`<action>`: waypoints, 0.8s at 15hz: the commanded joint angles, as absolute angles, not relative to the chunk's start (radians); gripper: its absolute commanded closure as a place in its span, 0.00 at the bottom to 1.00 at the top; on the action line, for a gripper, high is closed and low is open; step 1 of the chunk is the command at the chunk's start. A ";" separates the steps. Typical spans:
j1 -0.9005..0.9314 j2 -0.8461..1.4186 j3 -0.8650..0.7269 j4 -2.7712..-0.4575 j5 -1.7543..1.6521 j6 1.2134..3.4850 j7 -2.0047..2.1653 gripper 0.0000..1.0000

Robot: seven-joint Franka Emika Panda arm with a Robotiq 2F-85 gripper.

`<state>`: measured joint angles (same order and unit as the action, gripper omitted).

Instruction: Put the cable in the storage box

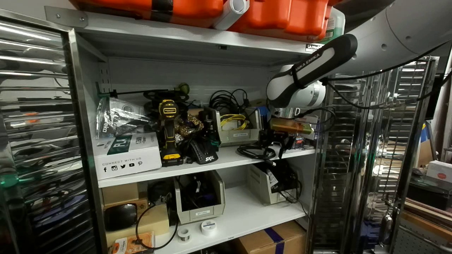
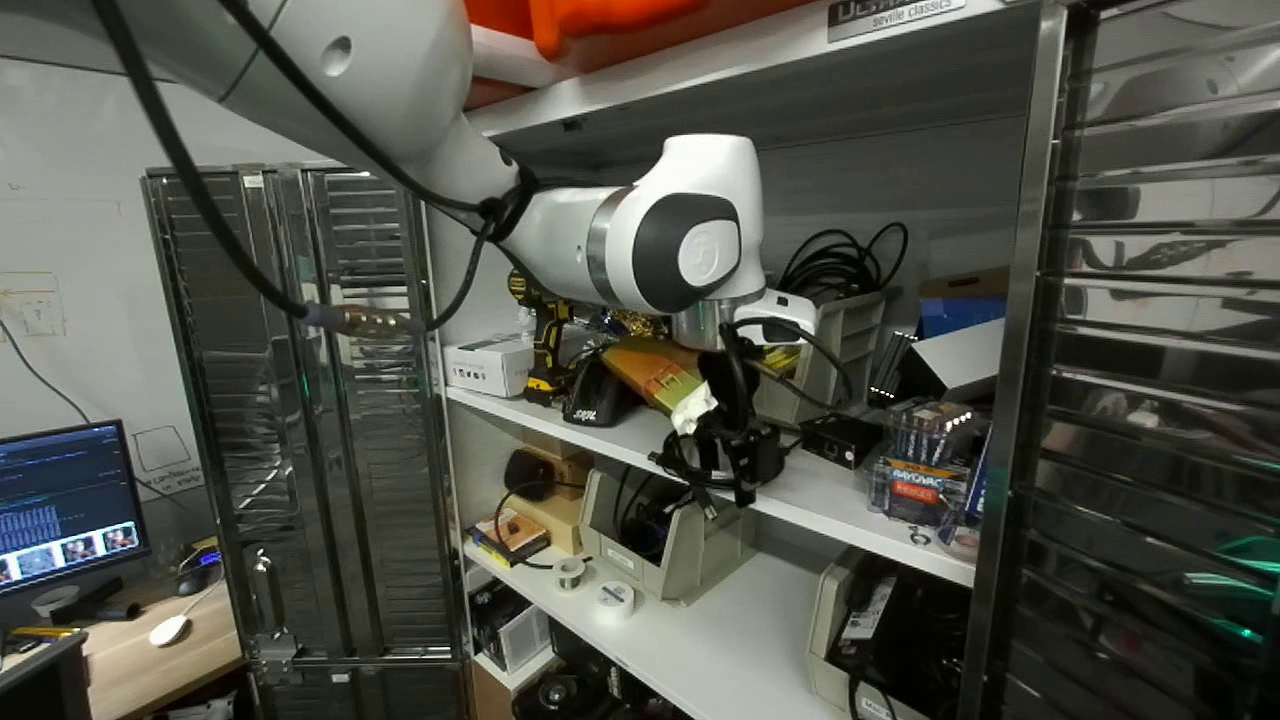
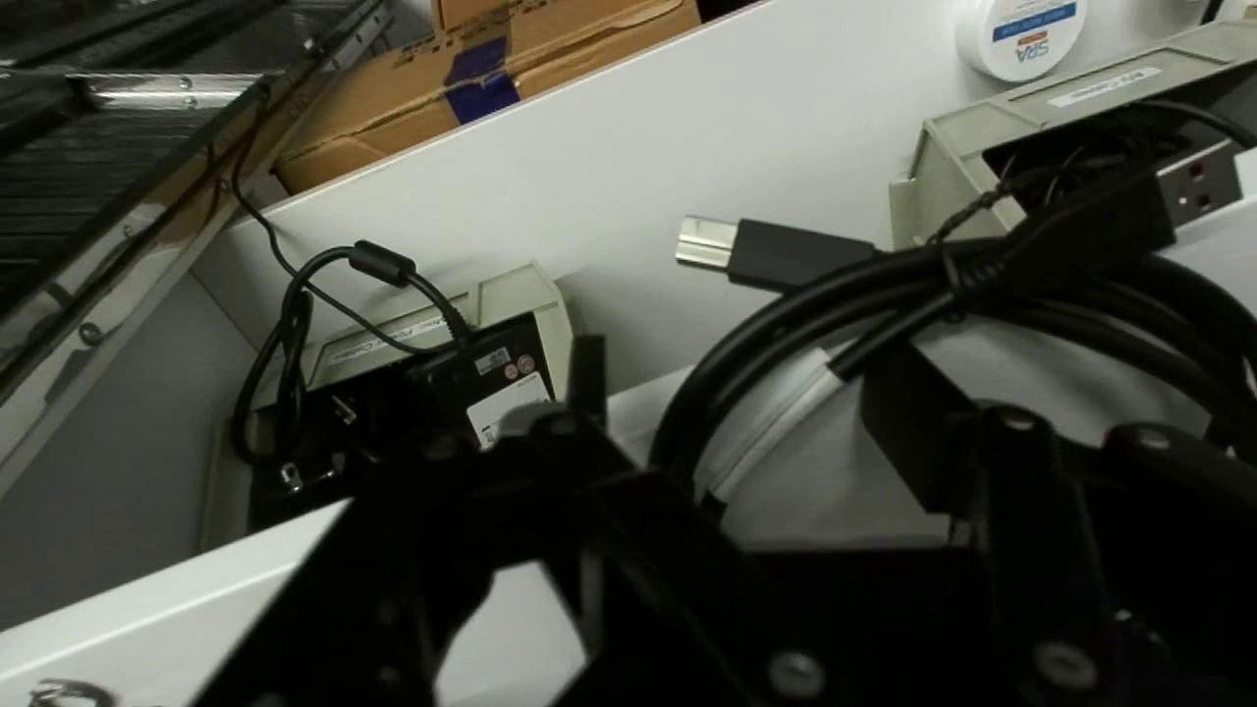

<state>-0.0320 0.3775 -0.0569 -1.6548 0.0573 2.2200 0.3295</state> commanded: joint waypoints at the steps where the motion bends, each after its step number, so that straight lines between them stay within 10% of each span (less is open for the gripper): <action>1: -0.017 0.382 -0.061 -1.617 0.055 2.149 0.337 0.66; 5: 0.011 0.374 -0.077 -1.624 -0.008 2.149 0.377 0.92; 12: 0.076 0.251 -0.107 -1.815 -0.230 2.392 0.473 0.93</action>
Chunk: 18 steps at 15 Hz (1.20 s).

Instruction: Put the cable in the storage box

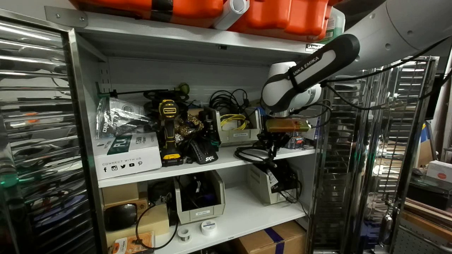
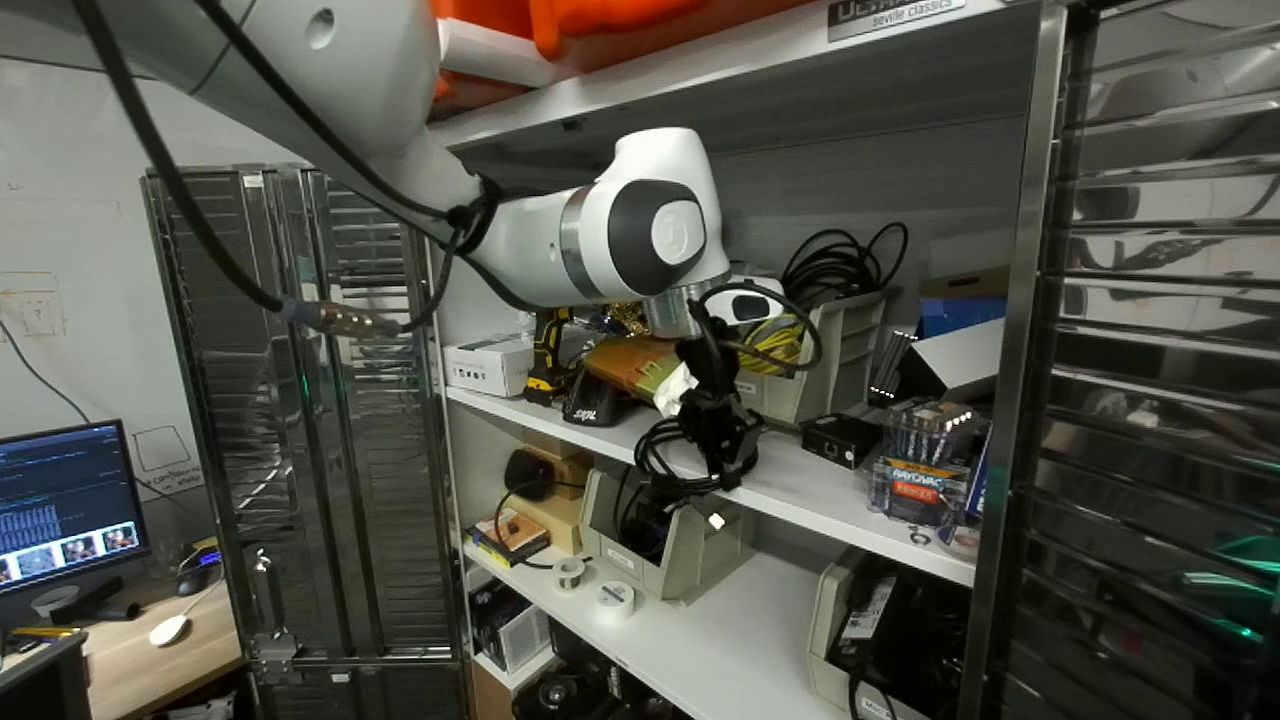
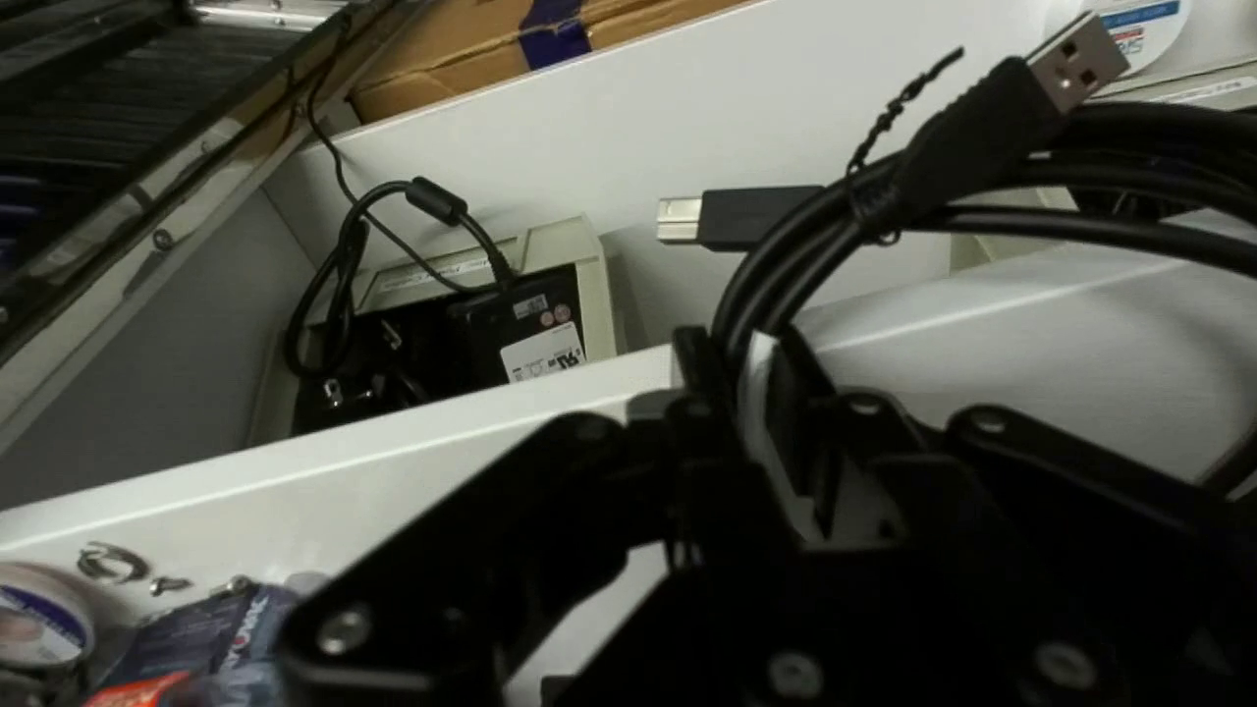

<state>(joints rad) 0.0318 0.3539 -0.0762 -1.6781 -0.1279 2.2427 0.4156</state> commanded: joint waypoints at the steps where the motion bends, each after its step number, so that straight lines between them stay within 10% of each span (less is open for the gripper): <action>1: 0.087 0.222 -0.115 -1.857 -0.275 2.439 0.503 0.93; 18: 0.102 0.093 -0.153 -1.852 -1.111 2.755 1.374 0.94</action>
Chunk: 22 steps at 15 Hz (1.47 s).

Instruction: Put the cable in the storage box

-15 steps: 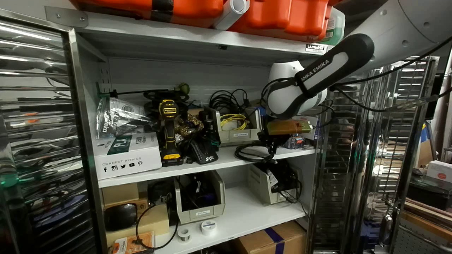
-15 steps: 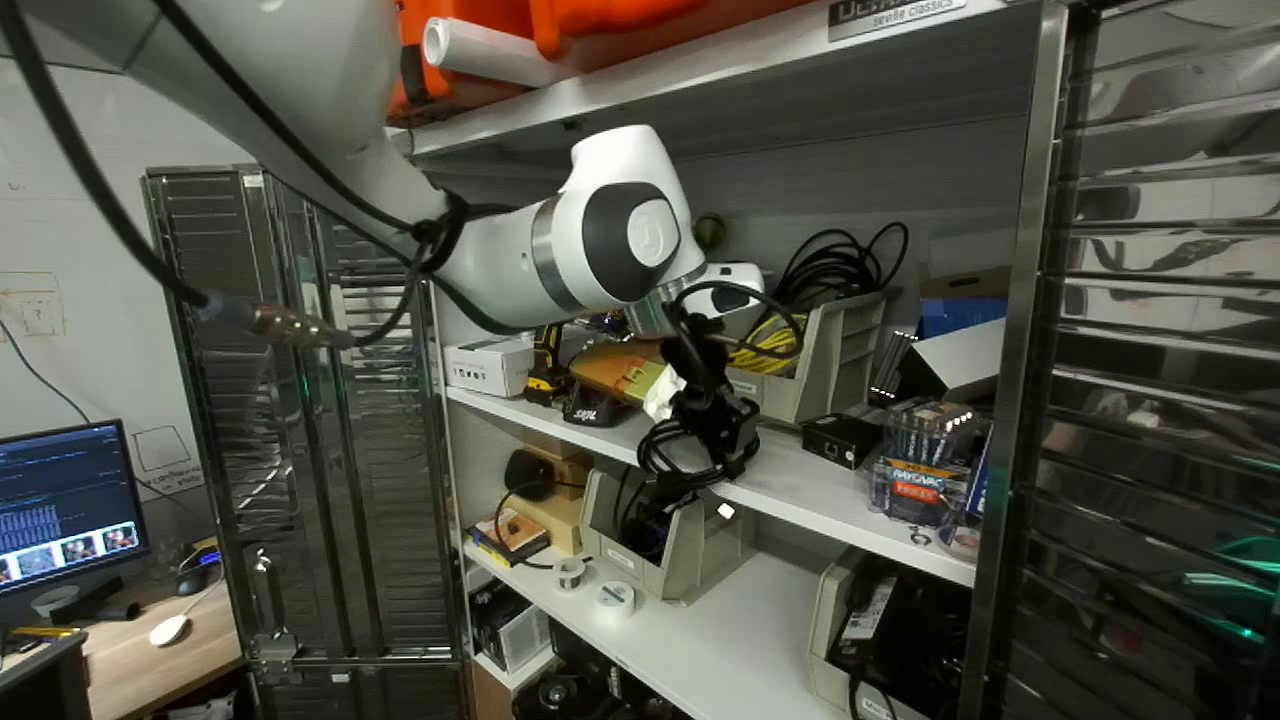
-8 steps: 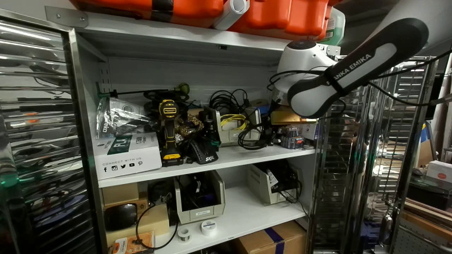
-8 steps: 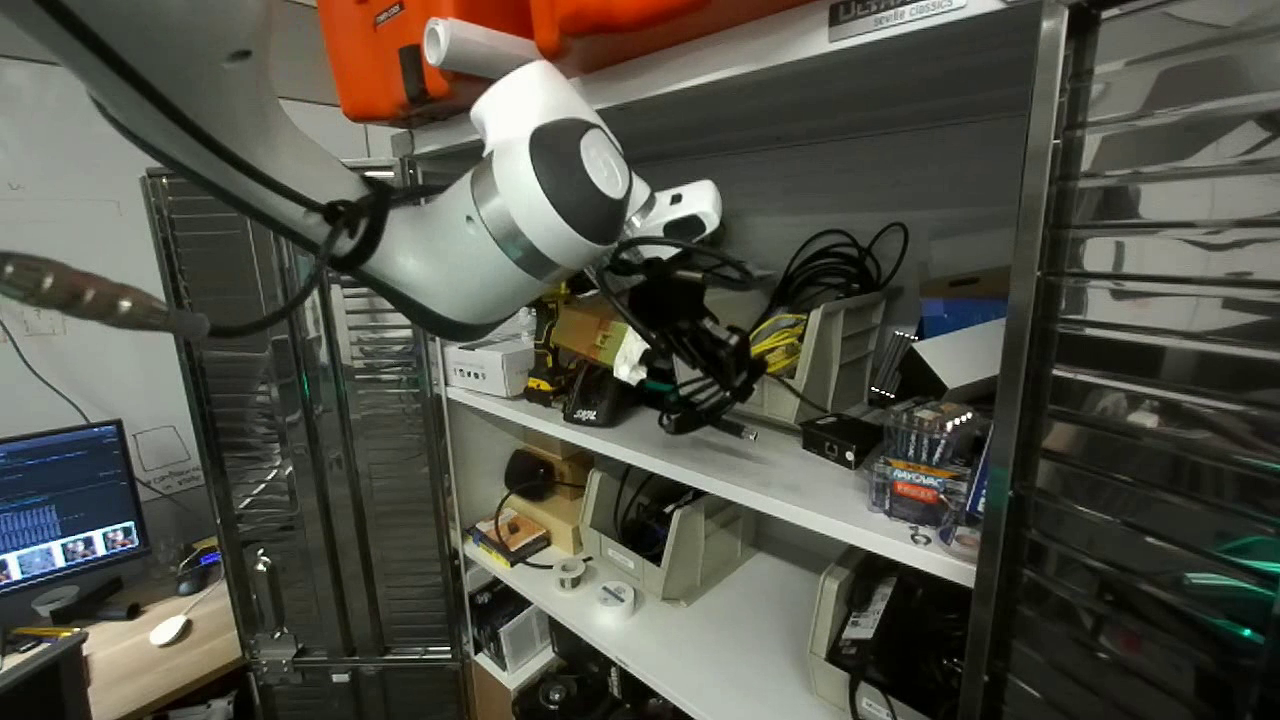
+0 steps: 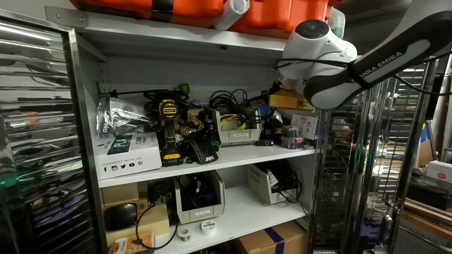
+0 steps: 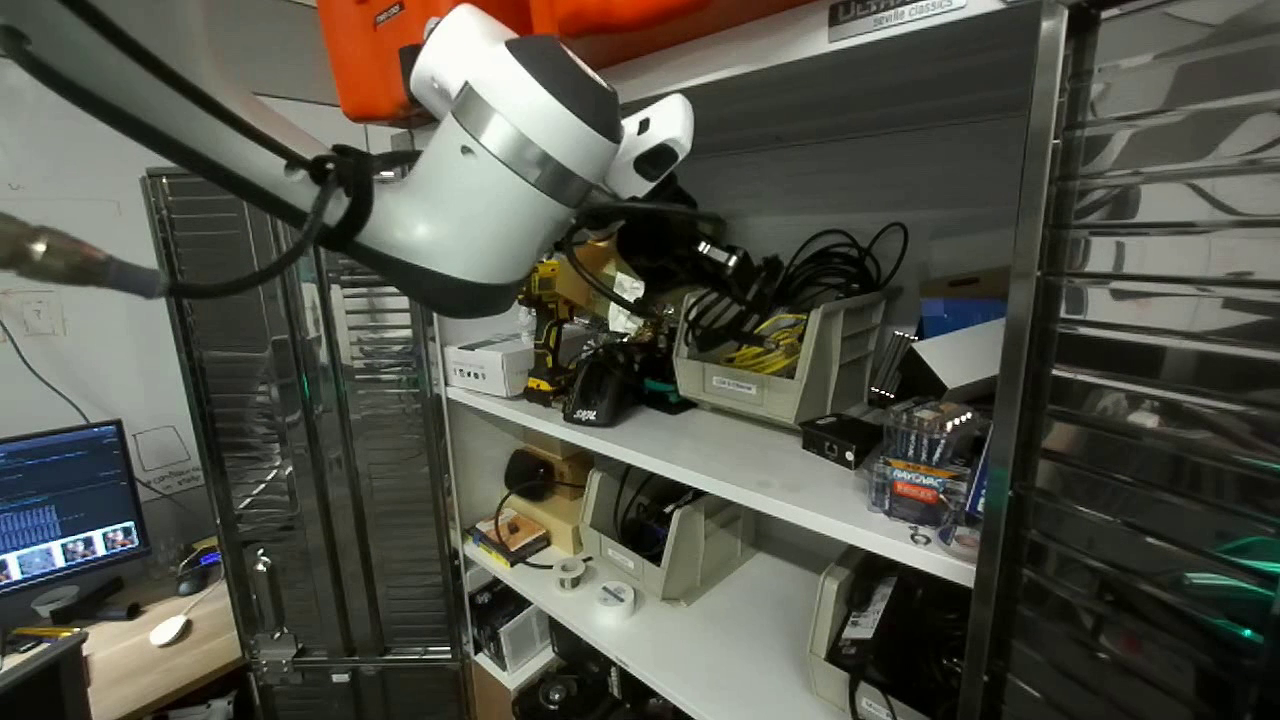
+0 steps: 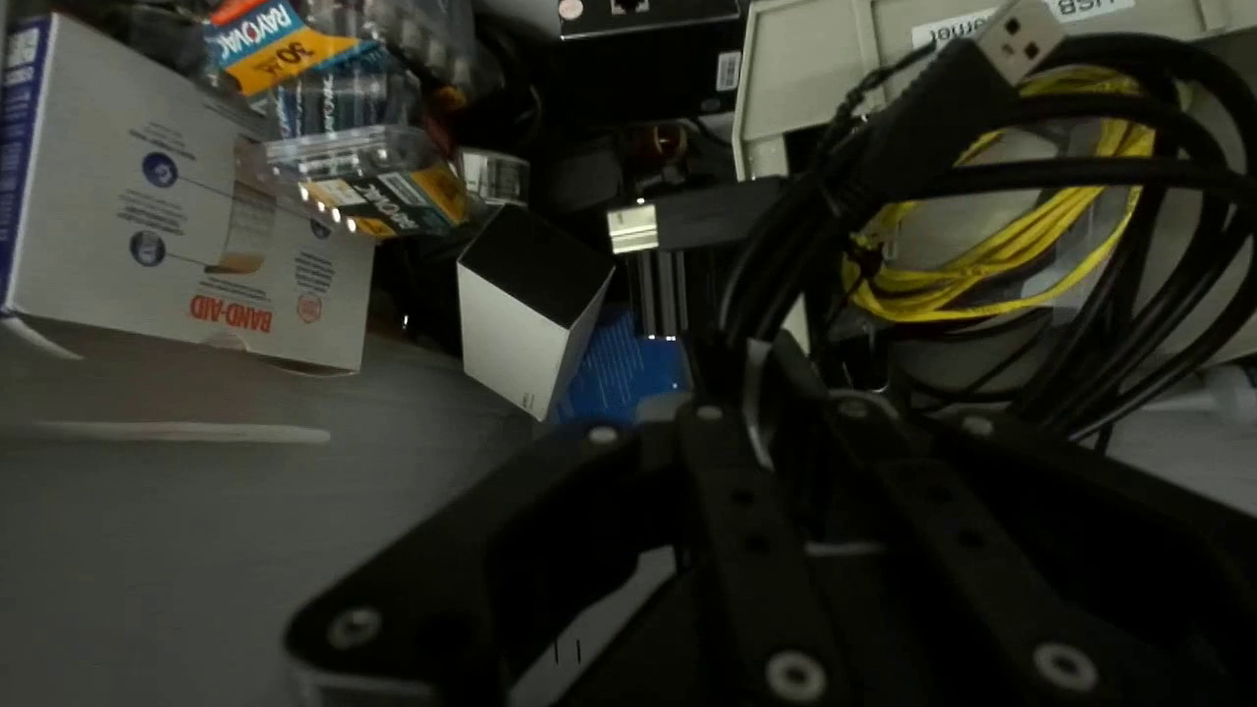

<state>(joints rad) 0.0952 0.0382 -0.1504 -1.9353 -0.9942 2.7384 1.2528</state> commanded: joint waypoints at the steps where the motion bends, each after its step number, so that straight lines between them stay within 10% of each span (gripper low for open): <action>1: 0.106 0.121 -0.151 -1.822 -1.149 2.741 1.411 0.94; 16: 0.174 0.480 -0.144 -1.385 -1.226 2.509 1.520 0.93; 17: 0.142 0.490 -0.105 -1.367 -1.218 2.499 1.514 0.62; 22: 0.097 0.428 -0.055 -1.425 -1.074 2.528 1.431 0.30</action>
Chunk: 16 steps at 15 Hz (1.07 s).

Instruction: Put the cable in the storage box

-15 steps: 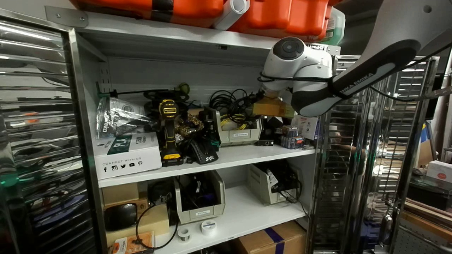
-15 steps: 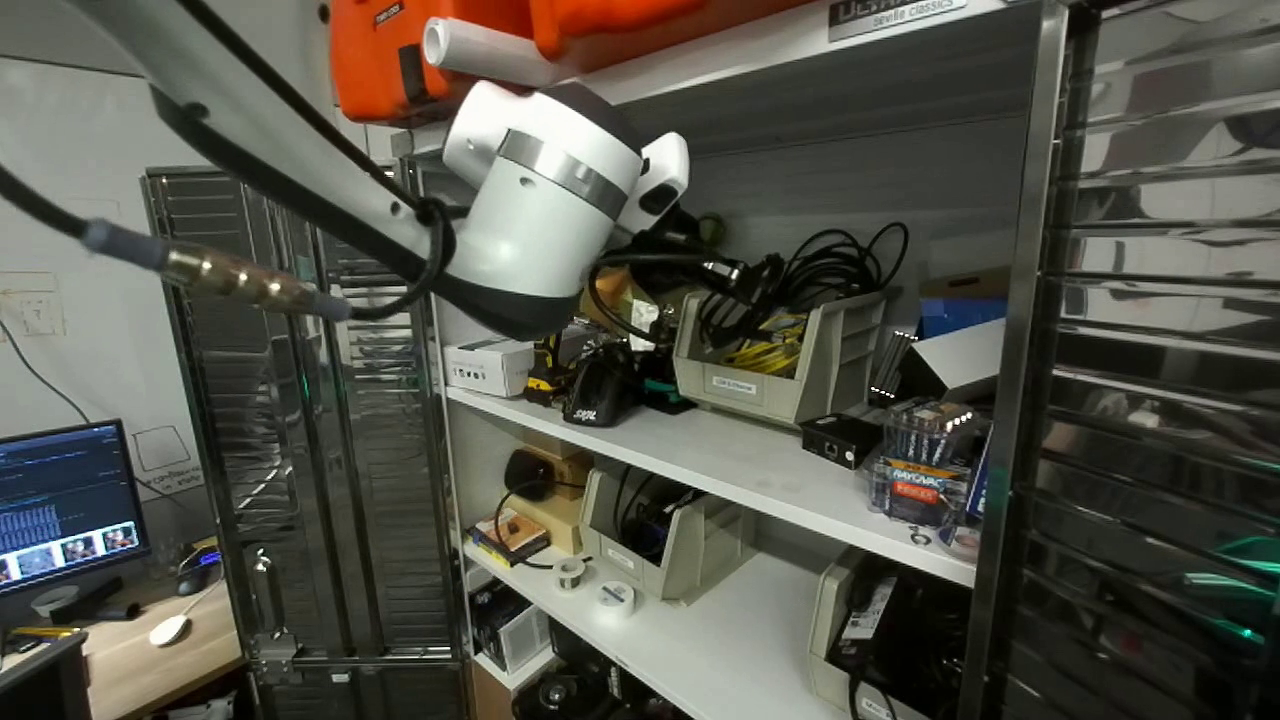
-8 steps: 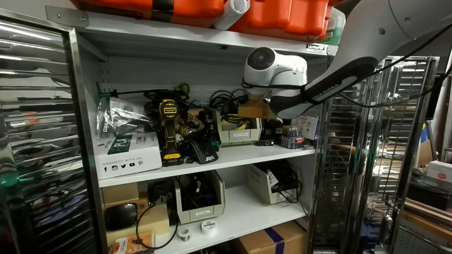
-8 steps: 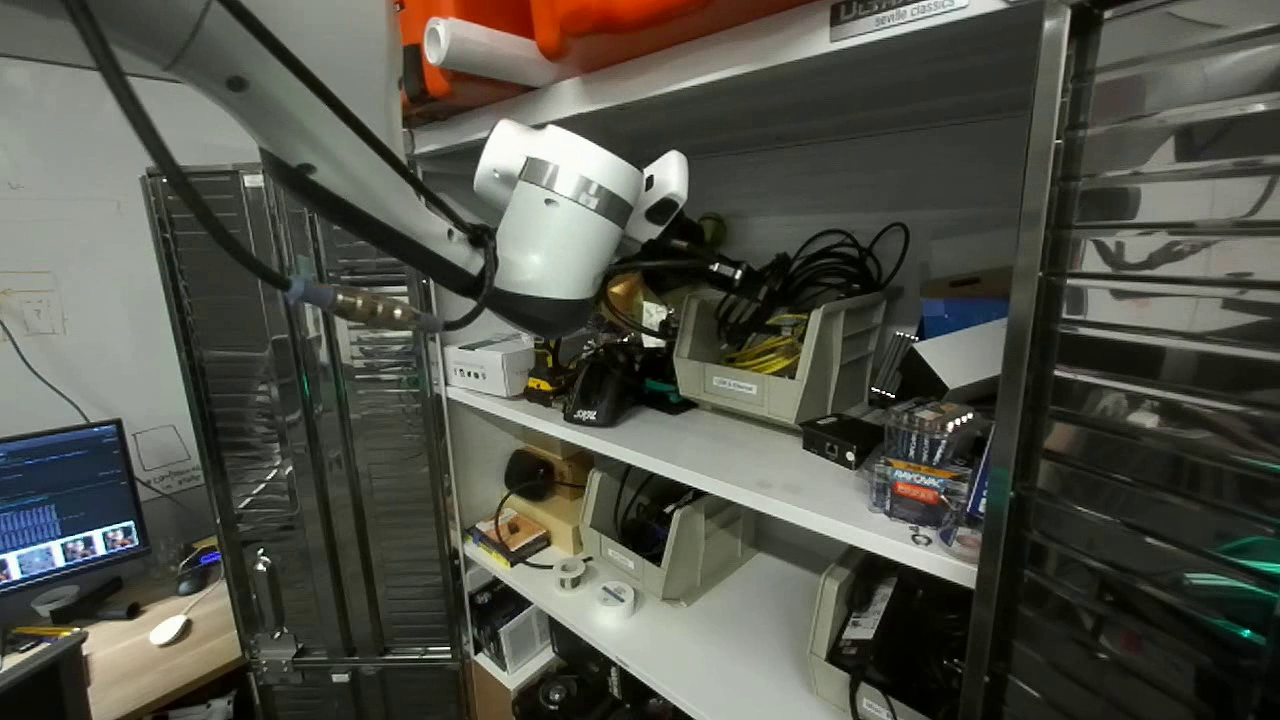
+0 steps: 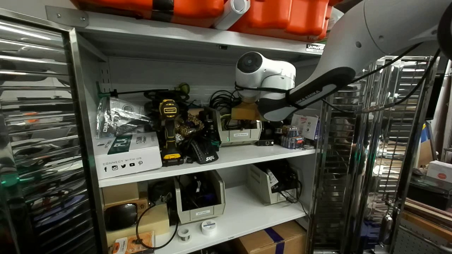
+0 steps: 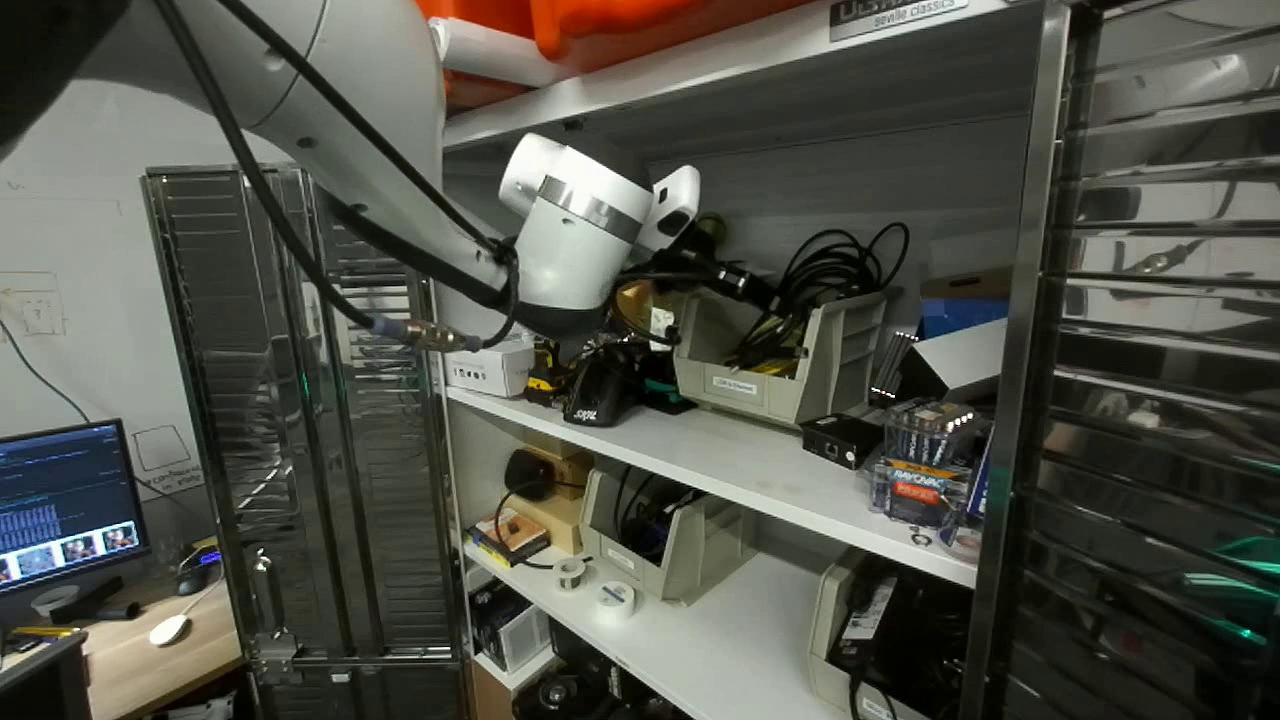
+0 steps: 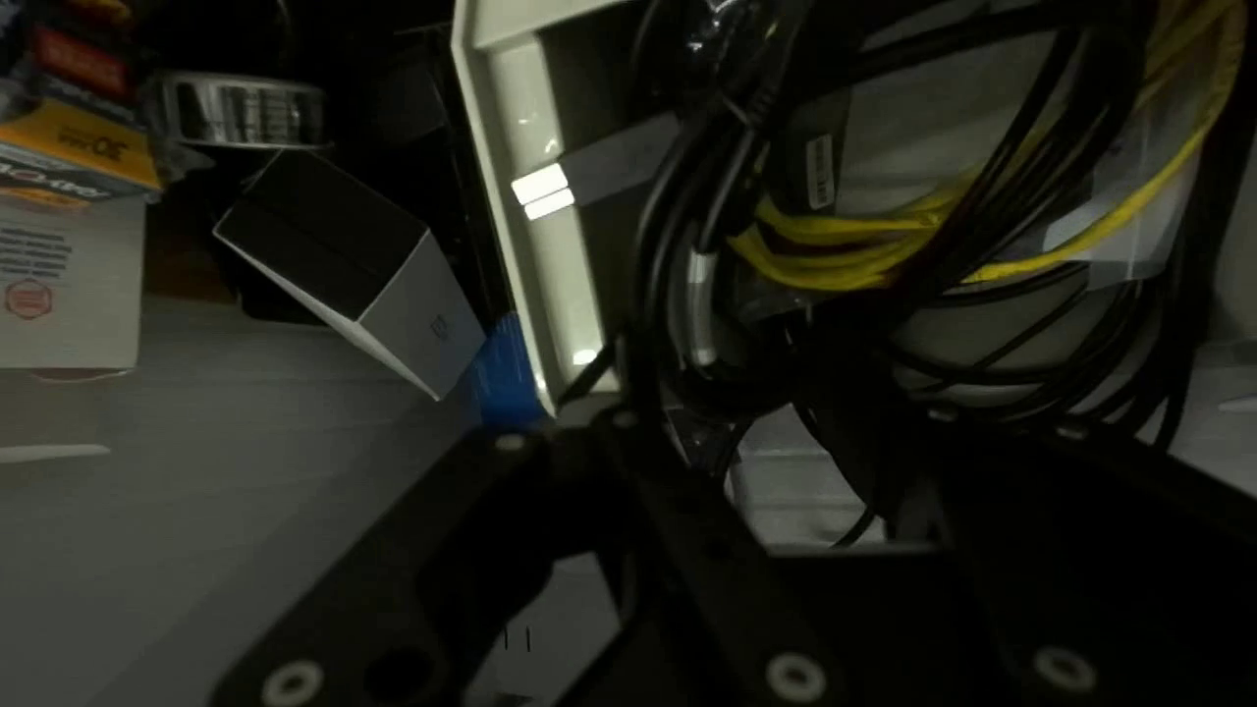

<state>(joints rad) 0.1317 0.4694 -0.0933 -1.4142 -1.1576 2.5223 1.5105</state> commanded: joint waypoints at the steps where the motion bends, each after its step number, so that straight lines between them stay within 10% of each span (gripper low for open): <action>1: 0.089 0.401 -0.047 -1.456 -1.036 2.534 1.402 0.23; 5: 0.010 0.238 0.026 -1.660 -0.792 2.593 1.168 0.00; 13: -0.219 -0.076 0.243 -2.061 -0.201 2.519 0.523 0.00; 16: -0.099 -0.137 0.095 -2.071 0.013 2.328 0.287 0.00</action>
